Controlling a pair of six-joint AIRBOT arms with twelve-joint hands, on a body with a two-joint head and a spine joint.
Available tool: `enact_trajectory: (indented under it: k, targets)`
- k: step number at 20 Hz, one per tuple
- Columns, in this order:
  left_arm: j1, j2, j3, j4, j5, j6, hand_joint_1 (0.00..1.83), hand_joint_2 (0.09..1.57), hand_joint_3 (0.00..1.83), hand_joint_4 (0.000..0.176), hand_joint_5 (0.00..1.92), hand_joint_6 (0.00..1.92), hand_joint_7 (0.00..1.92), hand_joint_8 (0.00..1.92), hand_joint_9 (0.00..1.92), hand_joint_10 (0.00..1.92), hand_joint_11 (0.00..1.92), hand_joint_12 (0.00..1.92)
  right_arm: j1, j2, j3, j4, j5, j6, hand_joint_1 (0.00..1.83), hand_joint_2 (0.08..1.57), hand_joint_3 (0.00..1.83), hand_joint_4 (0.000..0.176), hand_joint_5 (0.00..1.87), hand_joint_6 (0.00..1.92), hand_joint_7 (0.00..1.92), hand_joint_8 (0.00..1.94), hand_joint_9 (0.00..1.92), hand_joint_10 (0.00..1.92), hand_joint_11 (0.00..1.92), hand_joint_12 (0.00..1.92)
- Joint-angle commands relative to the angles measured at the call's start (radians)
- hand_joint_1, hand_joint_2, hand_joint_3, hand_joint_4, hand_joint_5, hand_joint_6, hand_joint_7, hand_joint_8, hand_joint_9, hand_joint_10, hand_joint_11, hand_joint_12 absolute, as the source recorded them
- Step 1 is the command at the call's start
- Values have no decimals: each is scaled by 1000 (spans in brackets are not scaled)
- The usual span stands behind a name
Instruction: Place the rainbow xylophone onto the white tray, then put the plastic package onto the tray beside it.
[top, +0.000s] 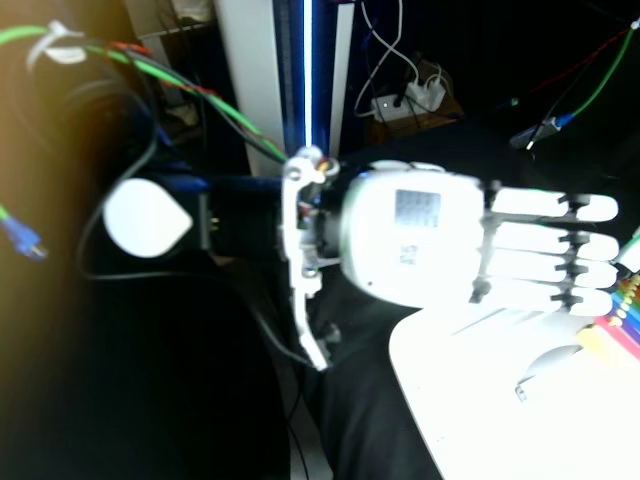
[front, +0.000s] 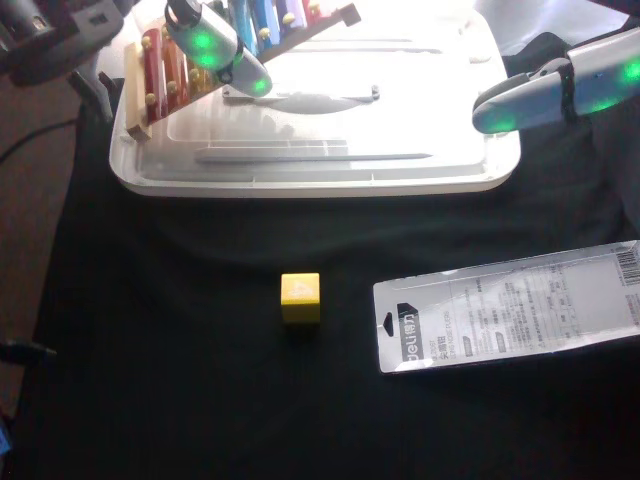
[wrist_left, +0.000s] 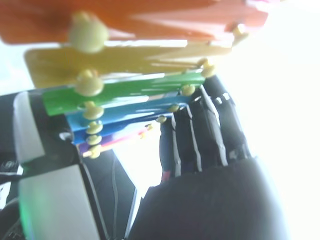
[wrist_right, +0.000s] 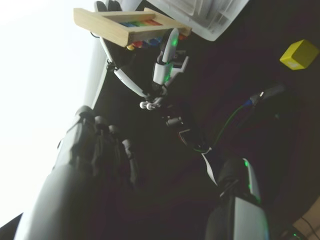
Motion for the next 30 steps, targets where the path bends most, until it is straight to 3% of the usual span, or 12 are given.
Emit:
enact_trajectory:
  k: [1, 2, 3, 4, 5, 8, 11, 18, 25, 26, 28, 30]
  targets:
    - [2, -14, 9, -35, -81, -13, 1259, 1075, 0, 0, 705, 126, 676, 622, 639, 201, 0, 971, 12, -2, 3, 68, 87, 3, 720, 859, 0, 61, 40, 7, 68, 16, 39, 12, 47, 21]
    - [13, -23, 20, -36, -79, -25, 1245, 1080, 0, 0, 711, 103, 690, 380, 678, 129, 7, 996, 12, -3, 2, 68, 90, 3, 716, 852, 0, 63, 51, 9, 83, 18, 57, 18, 73, 33]
    - [24, -30, 31, -36, -80, -45, 1254, 1069, 0, 0, 742, 83, 771, 326, 704, 73, 1, 945, 12, -5, 2, 68, 93, 3, 697, 847, 0, 69, 54, 9, 89, 17, 64, 17, 86, 39]
    - [39, -43, 52, -36, -87, -78, 1324, 1134, 0, 0, 744, 72, 848, 1011, 675, 40, 0, 810, 12, -7, 2, 68, 94, 3, 660, 833, 0, 76, 61, 9, 101, 18, 78, 20, 106, 48]
    - [52, -53, 69, -54, -90, -85, 1349, 1095, 0, 0, 746, 69, 635, 748, 686, 39, 0, 937, 12, -7, 1, 68, 95, 3, 660, 816, 0, 80, 67, 10, 109, 17, 84, 19, 106, 48]
    - [67, -61, 79, -80, -90, -85, 1347, 1080, 0, 0, 736, 57, 671, 190, 705, 28, 9, 1166, 12, -7, -2, 67, 96, 3, 668, 808, 0, 77, 87, 11, 124, 13, 107, 18, 123, 56]
    - [71, -63, 79, -80, -90, -85, 1302, 1037, 0, 0, 720, 17, 705, 36, 647, 2, 0, 866, 12, -7, -4, 66, 97, 4, 632, 797, 0, 82, 92, 7, 121, 6, 103, 10, 115, 54]
    - [82, -67, 78, -81, -89, -92, 1224, 907, 0, 0, 473, 0, 461, 0, 423, 0, 212, 359, 12, -7, -5, 65, 98, 7, 608, 774, 0, 81, 89, 3, 130, 5, 124, 11, 124, 63]
    - [80, -73, 80, -81, -83, -92, 1112, 862, 0, 0, 253, 0, 280, 0, 284, 0, 136, 314, 12, -8, -4, 65, 100, 7, 600, 769, 0, 86, 4, 0, 125, 1, 140, 8, 187, 100]
    - [78, -76, 81, -80, -83, -92, 1064, 859, 0, 49, 132, 0, 203, 0, 200, 0, 81, 288, 12, -8, -3, 65, 101, 7, 614, 770, 0, 109, 0, 0, 116, 0, 111, 1, 179, 99]
    - [68, -82, 81, -79, -86, -92, 940, 847, 0, 149, 12, 0, 30, 0, 33, 0, 10, 141, 12, -8, -4, 65, 104, 7, 651, 771, 0, 122, 0, 0, 102, 0, 101, 0, 184, 105]
    - [58, -85, 80, -79, -91, -92, 854, 863, 5, 174, 0, 0, 0, 0, 0, 0, 0, 5, 12, -7, -4, 65, 110, 7, 675, 785, 5, 147, 0, 0, 72, 0, 82, 0, 182, 108]
